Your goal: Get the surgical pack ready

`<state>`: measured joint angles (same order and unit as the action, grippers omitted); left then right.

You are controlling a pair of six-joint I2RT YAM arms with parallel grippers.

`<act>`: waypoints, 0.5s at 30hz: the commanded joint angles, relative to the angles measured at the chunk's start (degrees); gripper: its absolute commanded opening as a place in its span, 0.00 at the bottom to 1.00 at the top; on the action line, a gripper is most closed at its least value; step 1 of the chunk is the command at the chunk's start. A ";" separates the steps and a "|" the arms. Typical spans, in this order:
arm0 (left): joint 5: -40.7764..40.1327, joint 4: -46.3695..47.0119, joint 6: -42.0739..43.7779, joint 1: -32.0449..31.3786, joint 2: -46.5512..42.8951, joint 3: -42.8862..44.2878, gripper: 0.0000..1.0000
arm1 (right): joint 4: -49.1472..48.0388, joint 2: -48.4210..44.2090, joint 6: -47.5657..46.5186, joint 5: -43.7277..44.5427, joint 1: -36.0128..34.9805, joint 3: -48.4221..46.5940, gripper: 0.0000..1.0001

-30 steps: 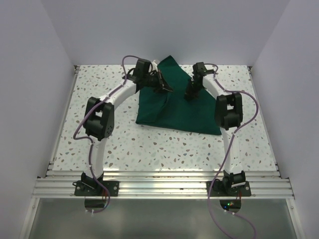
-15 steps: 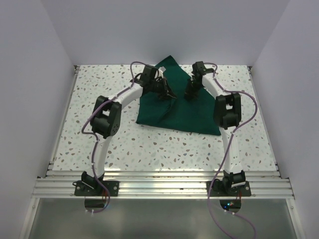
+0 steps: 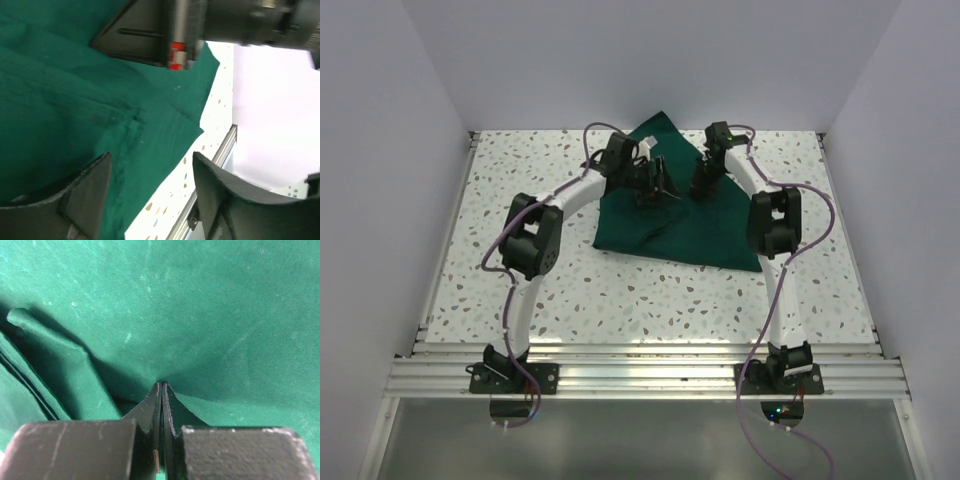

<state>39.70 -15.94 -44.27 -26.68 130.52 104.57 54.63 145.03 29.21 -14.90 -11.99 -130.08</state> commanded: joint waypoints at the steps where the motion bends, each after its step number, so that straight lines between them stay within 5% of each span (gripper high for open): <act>1: 1.26 2.23 4.01 1.36 -8.08 1.35 0.62 | 2.14 0.34 -0.56 0.48 -0.05 -4.12 0.00; 8: 1.78 -1.37 8.15 3.12 -9.23 0.37 0.38 | 4.69 -4.31 -0.21 1.80 3.45 -7.38 0.00; 15: 4.60 3.64 11.21 3.38 -16.34 -16.75 0.06 | 4.16 -16.87 -0.73 -3.47 8.74 5.43 0.01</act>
<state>42.28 -13.74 -37.34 -23.29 118.72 92.90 57.28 138.82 29.36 -15.73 -5.32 -128.70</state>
